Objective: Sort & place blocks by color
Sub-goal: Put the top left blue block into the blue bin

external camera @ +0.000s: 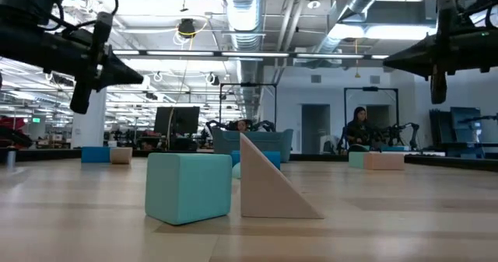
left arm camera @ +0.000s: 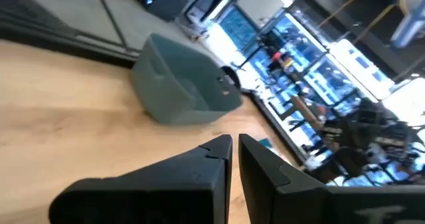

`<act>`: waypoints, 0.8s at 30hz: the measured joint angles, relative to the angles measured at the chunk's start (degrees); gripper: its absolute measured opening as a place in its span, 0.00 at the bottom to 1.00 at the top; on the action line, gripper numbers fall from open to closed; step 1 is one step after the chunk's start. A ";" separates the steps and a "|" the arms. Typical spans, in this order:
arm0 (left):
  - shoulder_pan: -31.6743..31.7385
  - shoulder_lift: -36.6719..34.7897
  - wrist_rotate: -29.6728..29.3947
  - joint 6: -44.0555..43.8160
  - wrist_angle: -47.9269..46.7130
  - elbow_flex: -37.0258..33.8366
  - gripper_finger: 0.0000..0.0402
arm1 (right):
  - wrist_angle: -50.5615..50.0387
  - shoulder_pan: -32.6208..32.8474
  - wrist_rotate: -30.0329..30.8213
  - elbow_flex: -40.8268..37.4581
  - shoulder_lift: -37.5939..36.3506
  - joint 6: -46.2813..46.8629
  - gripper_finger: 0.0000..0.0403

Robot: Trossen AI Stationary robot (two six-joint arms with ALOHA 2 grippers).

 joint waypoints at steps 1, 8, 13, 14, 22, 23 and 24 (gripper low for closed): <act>-0.09 1.08 -1.21 0.00 0.73 0.06 0.04 | -0.02 -0.72 -0.04 0.00 0.00 0.07 0.03; 1.16 4.30 -9.44 -0.50 1.21 0.11 0.10 | -1.17 -4.23 -6.26 0.15 1.26 1.64 0.15; 4.09 4.23 -10.43 1.67 1.09 0.17 0.22 | -5.18 -4.47 -8.97 1.37 4.61 2.86 0.24; 4.85 4.25 -9.85 1.96 1.06 0.17 0.24 | -5.38 -4.47 -8.97 1.38 5.53 3.07 0.26; 12.19 4.25 -2.99 4.70 14.20 0.17 0.36 | -9.74 -4.52 -10.51 5.70 16.02 7.95 0.41; 13.36 4.23 -1.72 8.03 19.60 0.22 0.36 | -10.17 -4.61 -10.50 6.91 17.65 7.90 0.42; 14.57 4.21 0.07 12.54 24.89 0.30 0.36 | -10.51 -4.96 -10.48 8.09 19.51 7.81 0.43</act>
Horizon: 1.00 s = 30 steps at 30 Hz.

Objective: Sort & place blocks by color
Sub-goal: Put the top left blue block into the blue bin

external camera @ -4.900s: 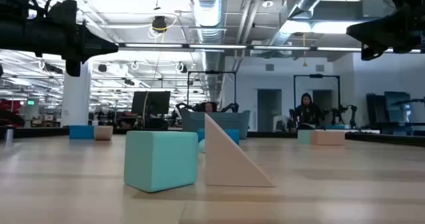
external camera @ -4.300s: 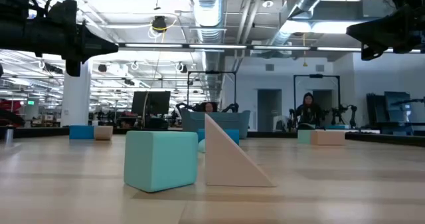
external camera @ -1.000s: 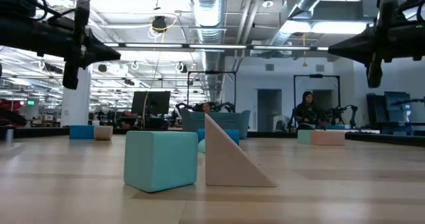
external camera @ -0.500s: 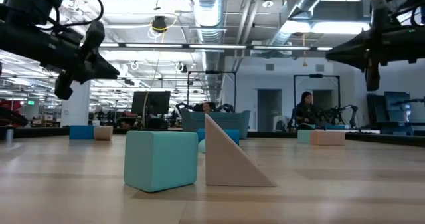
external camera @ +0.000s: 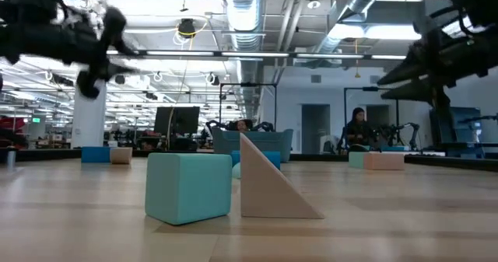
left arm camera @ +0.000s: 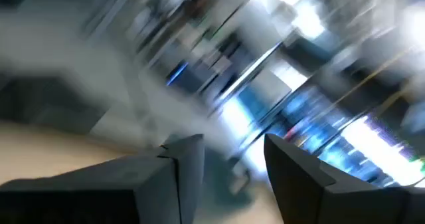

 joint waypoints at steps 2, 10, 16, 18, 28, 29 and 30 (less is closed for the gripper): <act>2.24 -0.05 3.78 8.08 7.19 0.48 0.35 | -1.08 -0.81 -0.03 2.36 4.24 0.23 0.43; 7.15 3.39 23.80 10.08 -12.10 13.76 0.34 | -2.39 -3.31 -1.87 17.02 18.76 1.87 0.39; 7.24 9.06 24.00 22.06 -33.02 26.18 0.35 | -15.88 -3.72 1.92 30.91 27.01 -2.86 0.35; 7.40 10.67 24.79 21.96 -36.67 28.09 0.37 | -22.31 -4.32 4.45 34.40 29.46 -0.34 0.32; 7.47 14.28 33.90 21.54 -41.03 28.69 0.41 | -28.21 -4.10 1.84 41.35 41.53 8.46 0.19; 7.57 14.26 34.03 21.60 -41.04 28.71 0.41 | -28.45 -3.48 1.70 42.22 42.56 8.72 0.19; 7.80 14.26 34.15 21.62 -41.45 29.11 0.41 | -28.57 -2.82 1.71 43.35 43.62 8.76 0.18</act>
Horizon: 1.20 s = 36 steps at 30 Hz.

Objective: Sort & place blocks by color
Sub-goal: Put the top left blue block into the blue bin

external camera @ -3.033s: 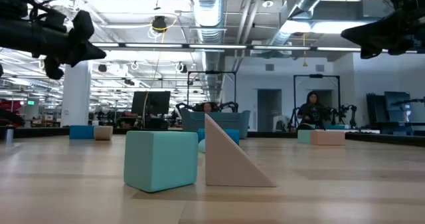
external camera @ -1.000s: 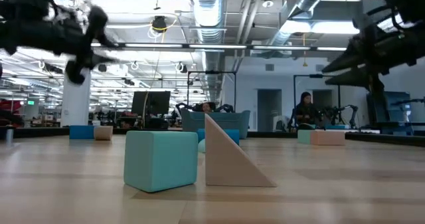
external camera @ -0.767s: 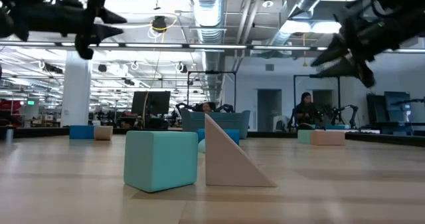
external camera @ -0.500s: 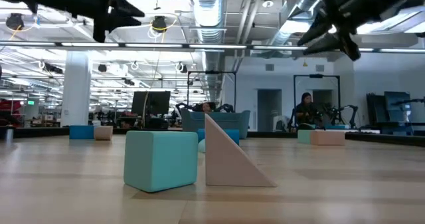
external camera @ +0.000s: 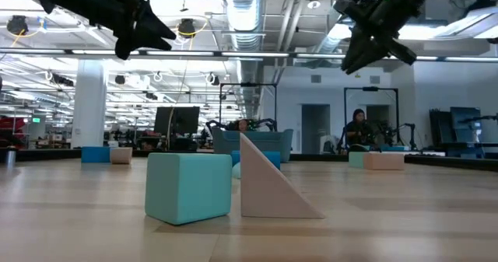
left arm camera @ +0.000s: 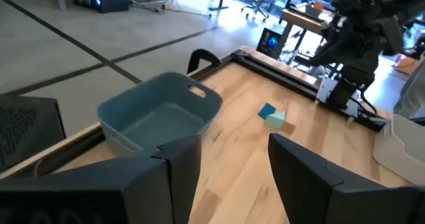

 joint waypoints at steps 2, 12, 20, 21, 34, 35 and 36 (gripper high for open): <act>0.57 0.00 0.33 0.31 -0.47 1.18 0.41 | -0.65 0.99 0.05 2.55 1.77 -0.06 0.18; 2.75 3.49 8.13 7.54 0.78 2.46 0.41 | -14.64 1.45 0.41 14.38 6.55 -6.38 0.23; -1.73 8.96 8.39 5.03 3.54 2.41 0.41 | -25.30 5.08 1.50 13.92 6.22 -0.21 0.34; -2.51 9.20 7.52 5.22 4.32 2.41 0.41 | -25.05 5.55 1.50 13.27 6.20 -0.15 0.36; -4.36 11.50 -4.19 5.04 22.21 2.43 0.39 | -23.64 0.05 -2.36 9.95 4.56 -10.79 0.63; -4.37 12.49 -5.06 4.52 22.21 2.43 0.40 | -23.67 -1.23 -3.25 10.45 4.18 -12.22 0.63; -4.40 13.57 -5.44 4.07 22.10 2.43 0.41 | -23.65 -2.34 -3.86 10.77 3.53 -13.47 0.63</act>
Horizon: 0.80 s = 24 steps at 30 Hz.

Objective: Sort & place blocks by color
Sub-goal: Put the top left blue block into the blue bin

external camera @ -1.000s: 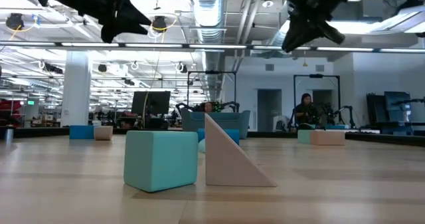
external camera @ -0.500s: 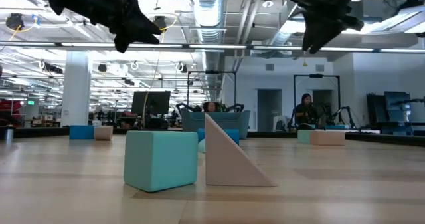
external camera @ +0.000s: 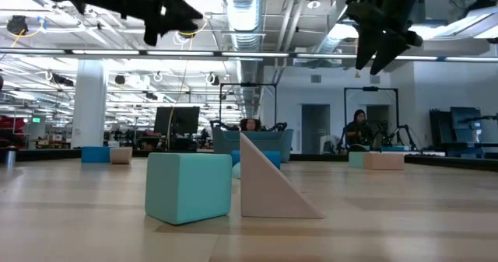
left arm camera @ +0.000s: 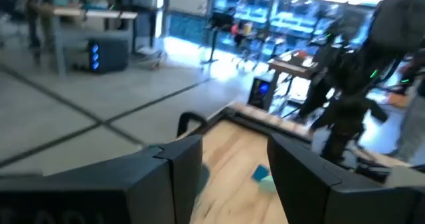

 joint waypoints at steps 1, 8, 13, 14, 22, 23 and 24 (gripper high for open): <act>0.00 1.04 -0.15 -0.68 -0.18 0.00 0.41 | -0.26 -0.87 -0.52 0.16 -0.71 -0.87 0.63; -0.16 4.97 1.79 -3.95 5.17 -0.09 0.49 | -1.62 -1.87 -1.28 -4.04 -5.47 -2.68 0.63; -0.14 5.13 -1.26 -6.56 -1.54 -0.09 0.57 | 1.35 -1.84 -2.56 -9.36 -6.46 -3.32 0.63; -0.20 5.92 -1.26 -7.17 -1.91 -0.35 0.59 | 2.31 -1.84 -2.60 -10.23 -6.30 -3.53 0.63; -4.67 15.27 1.95 -8.60 2.44 -1.36 0.64 | 2.56 -2.98 -8.84 -15.25 -5.51 -9.45 0.63; -5.29 16.38 1.95 -8.49 3.76 -1.36 0.64 | 2.65 -3.47 -10.29 -15.40 -5.53 -10.45 0.63; -5.77 17.21 1.92 -8.52 5.28 -1.36 0.64 | 3.05 -3.97 -11.36 -15.54 -5.33 -11.14 0.63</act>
